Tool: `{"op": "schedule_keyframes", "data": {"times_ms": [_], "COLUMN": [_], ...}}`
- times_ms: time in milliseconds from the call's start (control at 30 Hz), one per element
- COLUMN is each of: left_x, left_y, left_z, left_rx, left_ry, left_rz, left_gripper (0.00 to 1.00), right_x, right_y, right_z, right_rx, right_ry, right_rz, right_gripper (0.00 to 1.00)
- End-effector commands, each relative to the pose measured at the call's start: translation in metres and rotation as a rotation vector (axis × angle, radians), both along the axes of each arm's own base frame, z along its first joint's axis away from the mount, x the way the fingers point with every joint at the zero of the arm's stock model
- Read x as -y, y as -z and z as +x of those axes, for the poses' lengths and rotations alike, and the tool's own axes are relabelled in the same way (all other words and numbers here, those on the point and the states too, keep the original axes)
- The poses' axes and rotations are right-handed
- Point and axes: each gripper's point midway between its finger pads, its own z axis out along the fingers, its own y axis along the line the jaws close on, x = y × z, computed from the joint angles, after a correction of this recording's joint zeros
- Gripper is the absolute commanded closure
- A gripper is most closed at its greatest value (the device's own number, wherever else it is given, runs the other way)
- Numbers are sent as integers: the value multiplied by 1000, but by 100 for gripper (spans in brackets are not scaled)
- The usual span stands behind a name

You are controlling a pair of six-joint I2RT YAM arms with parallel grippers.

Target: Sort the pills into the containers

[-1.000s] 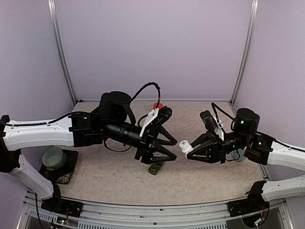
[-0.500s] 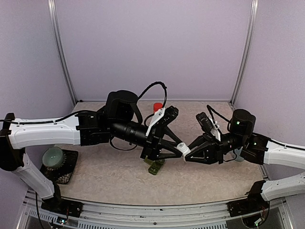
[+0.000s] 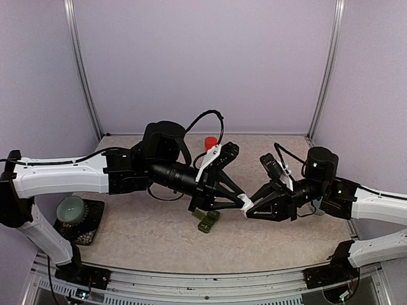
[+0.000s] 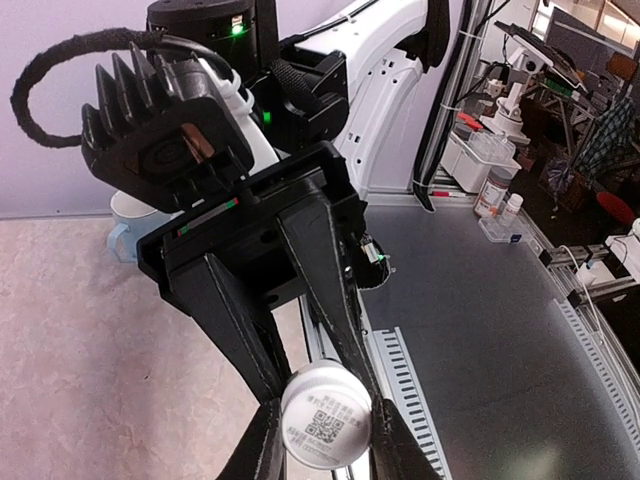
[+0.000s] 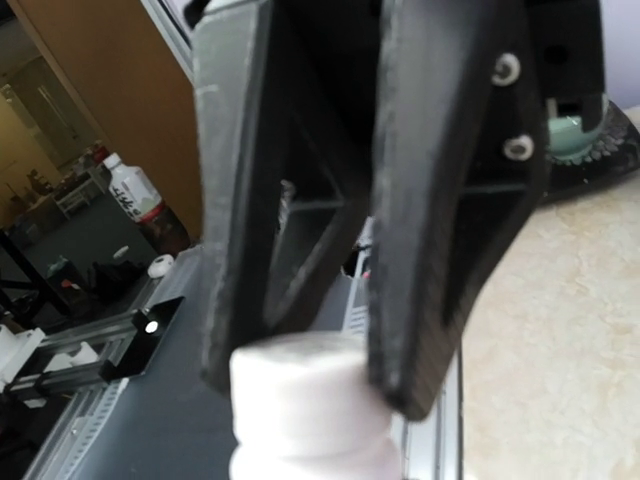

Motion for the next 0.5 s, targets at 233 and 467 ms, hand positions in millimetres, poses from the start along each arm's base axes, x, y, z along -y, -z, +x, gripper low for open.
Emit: {"op": "schedule_keyframes", "data": {"times_ms": [233,467], "left_x": [17,14], "left_y": [-2,9], "left_z": [48,72], "left_rx": [-172,-364], "left_ry": [-307,-486], "left_rz": [48,70], "left_gripper": [85,68], "right_x": [2,22], "right_y": [19,19], "right_z": [47,89], "right_rx": [131,215], "right_ry": [289,567], "right_rz": [-164,-235], "right_gripper": [84,85]}}
